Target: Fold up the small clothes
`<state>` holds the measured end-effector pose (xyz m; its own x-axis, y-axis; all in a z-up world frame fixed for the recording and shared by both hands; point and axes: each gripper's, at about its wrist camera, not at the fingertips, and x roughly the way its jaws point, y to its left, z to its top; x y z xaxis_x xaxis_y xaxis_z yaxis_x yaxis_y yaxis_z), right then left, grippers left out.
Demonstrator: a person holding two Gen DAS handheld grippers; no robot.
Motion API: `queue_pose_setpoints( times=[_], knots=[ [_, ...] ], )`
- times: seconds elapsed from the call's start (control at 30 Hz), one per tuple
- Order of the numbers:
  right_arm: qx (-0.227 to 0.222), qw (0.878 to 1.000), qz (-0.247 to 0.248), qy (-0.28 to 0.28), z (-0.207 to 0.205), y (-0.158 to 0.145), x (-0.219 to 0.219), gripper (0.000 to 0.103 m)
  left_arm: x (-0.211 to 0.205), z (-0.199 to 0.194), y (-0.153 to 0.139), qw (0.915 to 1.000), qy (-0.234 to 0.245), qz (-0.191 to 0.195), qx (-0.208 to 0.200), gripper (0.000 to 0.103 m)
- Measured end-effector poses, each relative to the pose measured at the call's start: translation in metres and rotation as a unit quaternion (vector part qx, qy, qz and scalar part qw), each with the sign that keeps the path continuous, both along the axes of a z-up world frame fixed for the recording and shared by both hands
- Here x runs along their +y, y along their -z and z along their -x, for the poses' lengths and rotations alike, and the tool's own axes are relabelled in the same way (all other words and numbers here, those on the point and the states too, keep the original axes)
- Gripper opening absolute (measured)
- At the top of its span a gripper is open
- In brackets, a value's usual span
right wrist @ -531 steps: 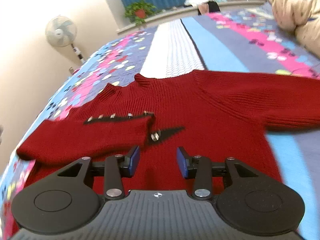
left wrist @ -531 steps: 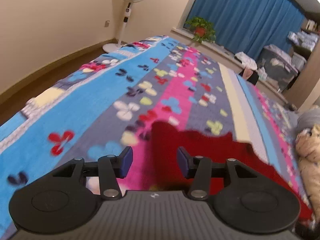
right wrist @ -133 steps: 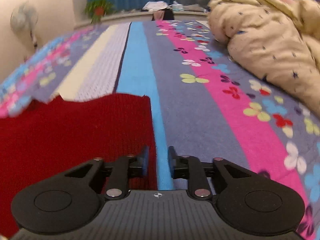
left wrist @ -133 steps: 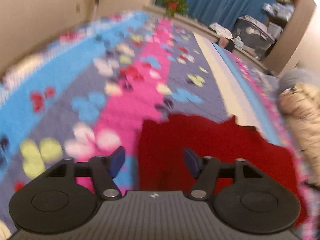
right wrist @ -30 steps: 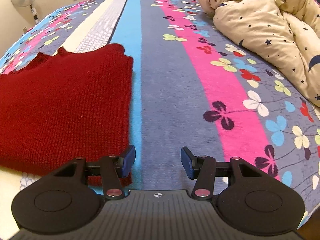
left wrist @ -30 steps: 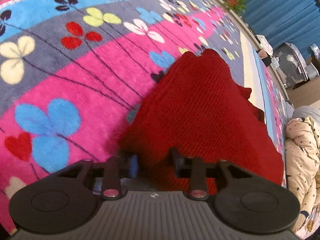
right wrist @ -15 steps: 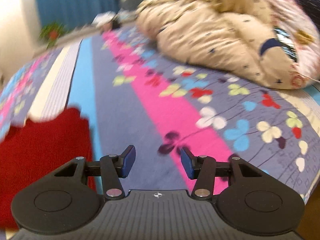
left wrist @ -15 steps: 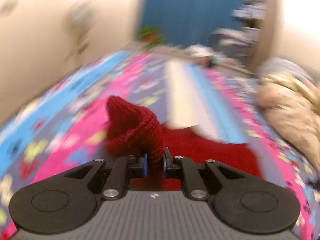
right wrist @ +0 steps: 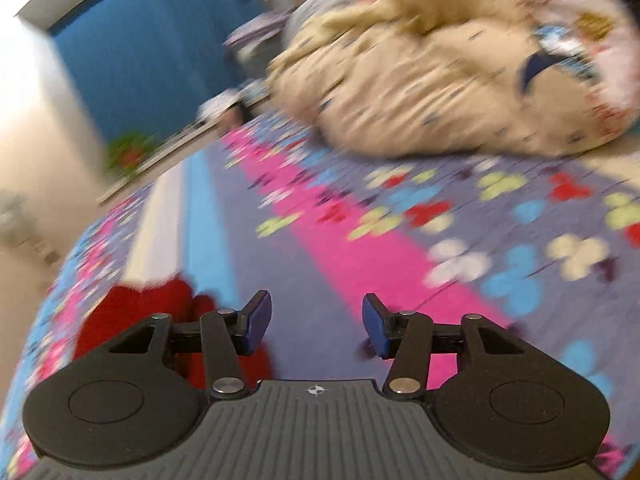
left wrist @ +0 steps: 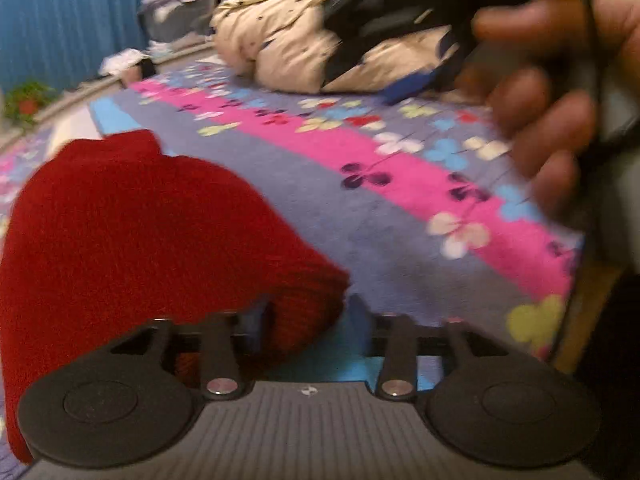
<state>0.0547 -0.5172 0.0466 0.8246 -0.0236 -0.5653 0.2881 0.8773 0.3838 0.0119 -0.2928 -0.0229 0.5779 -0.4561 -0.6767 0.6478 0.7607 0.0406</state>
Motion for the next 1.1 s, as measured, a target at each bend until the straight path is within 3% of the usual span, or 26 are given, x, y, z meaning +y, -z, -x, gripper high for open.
queue_pose_setpoints(
  times=[0.07, 0.17, 0.27, 0.33, 0.37, 0.4, 0.43, 0.53, 0.63, 0.67, 0.73, 0.77, 0.83, 0.87, 0.93, 1.0, 1.03, 1.1],
  knots=[
    [0.014, 0.997, -0.033, -0.066, -0.013, 0.007, 0.011, 0.060, 0.020, -0.003, -0.013, 0.9992, 0.009, 0.034, 0.017, 0.062],
    [0.041, 0.987, -0.056, -0.148, -0.031, 0.018, 0.039, 0.063, 0.053, 0.004, -0.031, 0.9978, 0.013, 0.064, 0.007, 0.062],
    [0.076, 0.976, -0.042, -0.201, -0.047, 0.028, 0.071, 0.067, 0.093, 0.010, -0.041, 0.9966, -0.005, 0.082, -0.006, 0.062],
    [0.129, 0.967, -0.010, -0.220, -0.058, 0.042, 0.092, 0.066, 0.118, 0.010, -0.043, 0.9962, -0.034, 0.079, -0.017, 0.062],
    [0.146, 0.964, 0.001, -0.223, -0.061, 0.047, 0.099, 0.061, 0.129, 0.007, -0.043, 0.9958, -0.053, 0.073, -0.016, 0.062],
    [0.149, 0.963, 0.008, -0.224, -0.062, 0.047, 0.105, 0.033, 0.139, 0.003, -0.045, 0.9951, -0.069, 0.069, -0.012, 0.062],
    [0.138, 0.962, 0.003, -0.237, -0.060, 0.045, 0.110, 0.019, 0.148, -0.002, -0.043, 0.9938, -0.089, 0.067, -0.007, 0.062],
    [0.085, 0.965, -0.002, -0.247, -0.048, 0.027, 0.111, 0.015, 0.168, -0.013, -0.051, 0.9899, -0.123, 0.070, -0.008, 0.062],
    [0.001, 0.977, -0.067, -0.202, -0.019, -0.002, 0.077, 0.013, 0.183, -0.010, -0.066, 0.9869, -0.130, 0.093, -0.019, 0.062],
    [-0.007, 0.979, -0.067, -0.193, -0.012, -0.005, 0.070, 0.013, 0.182, -0.009, -0.067, 0.9871, -0.126, 0.095, -0.022, 0.062],
    [0.028, 0.983, -0.029, -0.178, -0.008, 0.001, 0.063, 0.013, 0.170, -0.014, -0.056, 0.9906, -0.118, 0.066, -0.019, 0.061],
    [0.072, 0.982, -0.016, -0.174, -0.012, 0.012, 0.061, 0.013, 0.163, -0.021, -0.041, 0.9928, -0.114, 0.034, 0.012, 0.060],
    [0.147, 0.972, -0.026, -0.183, -0.022, 0.039, 0.061, 0.015, 0.150, -0.032, -0.013, 0.9911, -0.119, -0.023, 0.054, 0.060],
    [0.166, 0.966, -0.025, -0.198, -0.026, 0.047, 0.066, 0.019, 0.150, -0.032, -0.009, 0.9912, -0.119, -0.029, 0.051, 0.060],
    [0.155, 0.967, -0.003, -0.204, -0.026, 0.043, 0.074, 0.029, 0.155, -0.031, -0.017, 0.9923, -0.113, -0.015, 0.049, 0.060],
    [0.128, 0.974, 0.003, -0.187, -0.021, 0.033, 0.073, 0.057, 0.165, -0.037, -0.029, 0.9921, -0.108, 0.005, 0.064, 0.067],
    [0.117, 0.977, -0.003, -0.177, -0.021, 0.031, 0.068, 0.062, 0.173, -0.043, -0.038, 0.9913, -0.110, 0.022, 0.068, 0.070],
    [0.115, 0.979, -0.025, -0.168, -0.024, 0.032, 0.058, 0.071, 0.180, -0.055, -0.052, 0.9888, -0.127, 0.055, 0.056, 0.086]
  ],
)
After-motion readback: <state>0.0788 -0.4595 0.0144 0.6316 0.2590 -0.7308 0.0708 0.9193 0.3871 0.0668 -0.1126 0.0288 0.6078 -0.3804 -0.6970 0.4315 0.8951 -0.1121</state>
